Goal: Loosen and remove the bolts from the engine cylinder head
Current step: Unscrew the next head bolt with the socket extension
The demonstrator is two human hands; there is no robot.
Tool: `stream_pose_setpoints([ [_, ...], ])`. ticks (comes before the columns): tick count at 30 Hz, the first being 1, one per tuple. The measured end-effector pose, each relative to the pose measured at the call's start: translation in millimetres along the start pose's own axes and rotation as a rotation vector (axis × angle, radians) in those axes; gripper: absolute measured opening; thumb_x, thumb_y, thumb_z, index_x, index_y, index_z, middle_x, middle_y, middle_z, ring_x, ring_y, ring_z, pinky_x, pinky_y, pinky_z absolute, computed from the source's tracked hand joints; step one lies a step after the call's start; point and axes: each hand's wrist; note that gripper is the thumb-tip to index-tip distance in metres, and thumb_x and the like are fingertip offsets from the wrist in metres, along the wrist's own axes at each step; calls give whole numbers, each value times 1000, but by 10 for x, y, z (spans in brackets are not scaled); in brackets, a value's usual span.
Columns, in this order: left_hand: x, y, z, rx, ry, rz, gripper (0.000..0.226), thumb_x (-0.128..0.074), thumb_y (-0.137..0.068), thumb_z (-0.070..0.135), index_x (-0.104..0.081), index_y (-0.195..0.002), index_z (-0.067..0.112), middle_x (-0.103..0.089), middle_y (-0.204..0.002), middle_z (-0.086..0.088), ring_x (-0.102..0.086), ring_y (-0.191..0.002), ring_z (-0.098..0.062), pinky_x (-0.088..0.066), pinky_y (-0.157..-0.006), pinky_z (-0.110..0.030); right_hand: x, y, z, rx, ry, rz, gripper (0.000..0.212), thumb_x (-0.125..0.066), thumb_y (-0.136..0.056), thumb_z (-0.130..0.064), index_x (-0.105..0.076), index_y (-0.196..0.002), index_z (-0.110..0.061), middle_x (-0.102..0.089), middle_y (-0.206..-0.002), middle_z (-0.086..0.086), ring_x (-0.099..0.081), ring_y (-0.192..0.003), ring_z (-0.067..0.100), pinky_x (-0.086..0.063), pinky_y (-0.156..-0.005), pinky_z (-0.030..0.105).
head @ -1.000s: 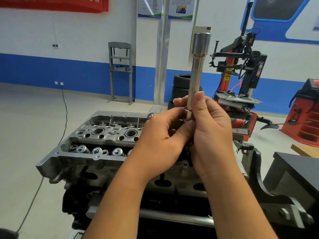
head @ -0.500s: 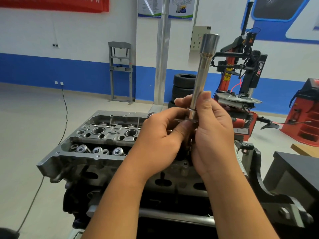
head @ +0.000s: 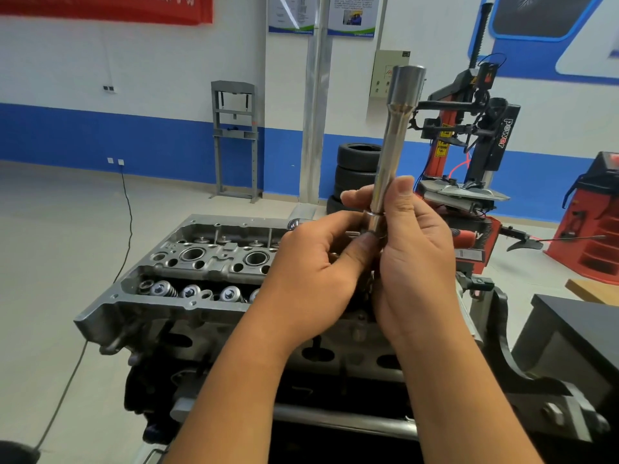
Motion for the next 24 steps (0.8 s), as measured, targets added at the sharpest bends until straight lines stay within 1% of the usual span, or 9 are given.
stream_pose_setpoints([
  [2, -10, -1, -15, 13, -10, 52, 17, -68, -101, 27, -73, -117, 28, -78, -97, 8, -76, -92, -13, -64, -80, -40, 4, 5, 1, -16, -49, -1, 37, -64, -86, -52, -75, -90, -17, -76, -100, 11, -71, -94, 36, -60, -88, 62],
  [6, -31, 9, -29, 10, -70, 138, 15, -78, -93, 32, -74, -107, 33, -77, -87, 11, -75, -77, -11, -62, -69, -35, 19, 7, -7, -18, -25, 5, 52, -72, -80, -51, -69, -102, -4, -77, -104, 13, -71, -102, 45, -60, -86, 64],
  [10, 10, 7, 0, -13, -22, -15, 19, -60, -106, 24, -73, -120, 26, -78, -100, 4, -75, -94, -18, -63, -82, -45, 1, 5, 15, 6, 39, 18, 52, -63, -85, -56, -71, -99, -6, -77, -100, 8, -72, -96, 32, -60, -90, 59],
  [12, 17, -2, -4, 2, -12, -14, 23, -58, -107, 20, -72, -125, 25, -78, -103, 7, -75, -98, -14, -63, -83, -38, 0, -5, 31, 7, 25, 22, 46, -59, -87, -57, -74, -89, -14, -77, -98, 10, -72, -91, 29, -62, -85, 55],
  [14, 3, -7, -17, 1, -23, 33, 22, -64, -103, 20, -72, -122, 28, -78, -103, 12, -75, -97, -9, -62, -80, -29, -5, -9, 28, -8, -8, 13, 41, -56, -89, -56, -76, -81, -21, -77, -98, 12, -73, -90, 30, -63, -81, 53],
  [17, -29, -5, -42, -5, -45, 103, 21, -77, -94, 24, -72, -114, 30, -77, -101, 14, -75, -93, -8, -63, -77, -31, 7, -2, 14, -29, -67, 9, 39, -63, -89, -52, -73, -93, -14, -76, -101, 14, -73, -90, 35, -63, -77, 54],
  [20, -28, -2, -47, 3, -68, 104, 22, -79, -93, 29, -72, -114, 33, -77, -96, 12, -76, -88, -11, -65, -77, -40, 19, 0, 6, -28, -50, 13, 57, -69, -85, -50, -65, -109, 1, -75, -105, 16, -72, -99, 44, -62, -80, 62],
  [22, -15, -6, -31, -5, -63, 39, 24, -71, -98, 29, -71, -122, 32, -78, -100, 11, -75, -94, -12, -64, -81, -42, 19, 0, 2, -14, -20, 23, 61, -66, -84, -53, -65, -109, 3, -76, -102, 13, -72, -98, 39, -61, -84, 63],
  [24, -2, -1, -13, -14, -46, -14, 27, -62, -102, 28, -70, -128, 28, -78, -106, 9, -75, -101, -13, -63, -86, -41, 18, -3, 10, -2, 9, 32, 54, -61, -85, -56, -70, -99, -4, -77, -98, 10, -72, -95, 34, -59, -88, 65],
])
Point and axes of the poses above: each hand's wrist, its own y-axis away from the middle knuckle, its own x-axis out of the back of the hand, z = x × y
